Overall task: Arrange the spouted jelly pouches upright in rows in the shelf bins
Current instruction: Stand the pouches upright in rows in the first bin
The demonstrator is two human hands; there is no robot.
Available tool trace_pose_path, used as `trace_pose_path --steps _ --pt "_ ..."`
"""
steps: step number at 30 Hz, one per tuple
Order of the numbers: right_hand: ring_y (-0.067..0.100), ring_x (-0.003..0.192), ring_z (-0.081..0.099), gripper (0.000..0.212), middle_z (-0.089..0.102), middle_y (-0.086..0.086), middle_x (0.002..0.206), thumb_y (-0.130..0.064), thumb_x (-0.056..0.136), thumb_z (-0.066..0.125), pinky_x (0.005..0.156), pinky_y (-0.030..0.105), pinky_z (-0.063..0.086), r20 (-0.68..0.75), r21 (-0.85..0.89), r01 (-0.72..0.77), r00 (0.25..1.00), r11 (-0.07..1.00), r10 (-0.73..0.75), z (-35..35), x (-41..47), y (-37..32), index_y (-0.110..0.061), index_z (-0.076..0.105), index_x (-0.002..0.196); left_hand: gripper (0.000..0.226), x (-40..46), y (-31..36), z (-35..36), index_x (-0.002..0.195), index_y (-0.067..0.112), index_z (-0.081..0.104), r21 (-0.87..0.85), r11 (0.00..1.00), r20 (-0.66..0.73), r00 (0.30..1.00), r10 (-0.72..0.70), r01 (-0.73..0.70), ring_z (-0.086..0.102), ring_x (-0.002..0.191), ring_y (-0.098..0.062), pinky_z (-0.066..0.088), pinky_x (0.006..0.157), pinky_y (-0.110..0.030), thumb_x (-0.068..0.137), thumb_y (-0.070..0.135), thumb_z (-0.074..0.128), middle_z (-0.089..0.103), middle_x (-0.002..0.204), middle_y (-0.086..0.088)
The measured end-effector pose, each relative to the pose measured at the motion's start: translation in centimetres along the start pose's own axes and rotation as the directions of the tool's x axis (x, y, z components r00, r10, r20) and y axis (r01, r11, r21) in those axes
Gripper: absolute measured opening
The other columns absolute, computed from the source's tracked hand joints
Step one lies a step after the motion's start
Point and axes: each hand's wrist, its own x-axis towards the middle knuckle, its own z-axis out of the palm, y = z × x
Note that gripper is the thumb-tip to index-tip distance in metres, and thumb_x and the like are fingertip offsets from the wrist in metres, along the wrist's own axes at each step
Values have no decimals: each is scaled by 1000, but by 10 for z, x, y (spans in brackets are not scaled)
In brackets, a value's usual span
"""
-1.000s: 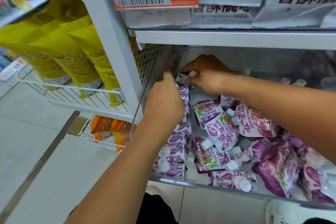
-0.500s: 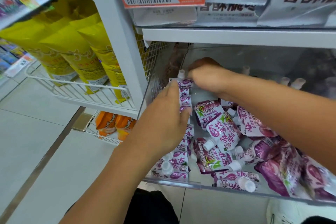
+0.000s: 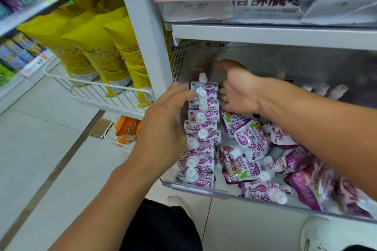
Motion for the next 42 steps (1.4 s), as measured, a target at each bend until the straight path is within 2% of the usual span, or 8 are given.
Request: trace_pose_path --steps 8,16,21,28,34,38,40,42 --pt "37 107 66 86 70 16 114 -83 72 44 99 55 44 -34 18 43 999 999 -42 16 4 7 -15 67 120 73 6 -6 4 131 19 59 -60 993 -9 995 -100 99 39 139 -13 34 114 -25 72 -22 43 47 148 -2" --pt "8 51 67 65 73 -4 72 -63 97 21 48 25 54 156 -90 18 988 996 -4 11 -41 11 -16 63 81 47 1 -5 6 119 13 68 60 998 -70 997 -14 18 56 127 -19 41 107 -28 81 -10 54 62 133 -6" --pt "18 125 51 89 54 6 135 -81 85 23 111 40 31 200 -233 -157 958 960 205 8 -55 27 -9 56 128 42 -17 -9 1 125 14 63 23 999 -37 999 34 -33 44 136 -12 40 107 -27 86 3 49 57 137 1" --pt "36 129 49 85 57 20 126 -79 84 33 113 46 32 203 -53 -188 960 981 195 11 -55 33 -4 62 113 48 -16 -22 4 134 9 54 -170 981 63 992 109 -97 36 139 -9 45 103 -40 88 -4 47 49 142 -2" --pt "30 131 47 97 52 21 139 -85 78 33 115 47 30 307 -146 -256 907 956 289 17 -53 41 -9 52 137 41 -12 -21 3 128 10 58 -76 989 68 989 130 -125 46 132 -15 35 109 -27 91 -2 46 54 136 -5" --pt "27 107 65 76 65 22 119 -67 90 43 97 36 51 173 -267 -117 971 957 167 2 -70 28 0 64 120 29 -10 -13 -4 120 12 64 88 974 131 971 198 -210 54 121 -19 42 102 -31 93 22 58 61 126 -3" --pt "10 82 69 48 73 9 101 -50 92 56 79 23 56 95 -651 166 986 740 -137 -20 -83 21 -7 69 110 27 -9 -5 -9 111 16 70 136 948 231 940 252 -287 61 107 -19 49 90 -34 90 31 62 67 112 1" --pt "-4 70 63 21 73 -11 85 -35 91 64 68 8 50 309 -874 418 872 249 -380 -34 -95 20 -21 75 102 29 -7 2 -10 107 26 73 155 917 399 872 282 -367 63 101 -15 51 84 -35 88 44 61 70 106 9"
